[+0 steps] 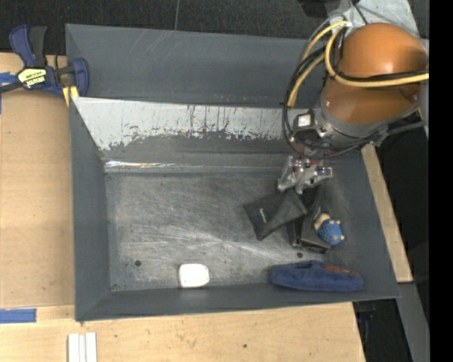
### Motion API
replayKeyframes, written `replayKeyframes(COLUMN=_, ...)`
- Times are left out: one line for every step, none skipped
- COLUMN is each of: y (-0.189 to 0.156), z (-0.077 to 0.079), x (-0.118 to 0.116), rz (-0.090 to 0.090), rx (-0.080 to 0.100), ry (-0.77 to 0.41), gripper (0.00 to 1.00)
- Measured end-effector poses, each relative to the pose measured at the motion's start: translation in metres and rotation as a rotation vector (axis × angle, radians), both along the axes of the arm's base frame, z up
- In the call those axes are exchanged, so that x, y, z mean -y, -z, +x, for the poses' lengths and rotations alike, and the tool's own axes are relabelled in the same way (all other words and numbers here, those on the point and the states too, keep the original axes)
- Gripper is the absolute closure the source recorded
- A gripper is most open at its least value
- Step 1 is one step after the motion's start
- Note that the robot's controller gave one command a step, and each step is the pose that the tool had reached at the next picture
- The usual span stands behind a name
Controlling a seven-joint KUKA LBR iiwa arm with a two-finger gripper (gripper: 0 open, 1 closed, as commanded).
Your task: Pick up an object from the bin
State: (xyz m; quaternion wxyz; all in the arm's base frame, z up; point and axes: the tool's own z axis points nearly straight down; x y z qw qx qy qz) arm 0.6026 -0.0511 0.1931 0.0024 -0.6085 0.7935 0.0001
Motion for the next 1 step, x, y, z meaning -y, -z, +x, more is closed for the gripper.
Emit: replayKeyframes(y=0.0044, z=0.0071, x=0.0177, rz=-0.001, rx=0.002, ry=-0.01, gripper=1.0)
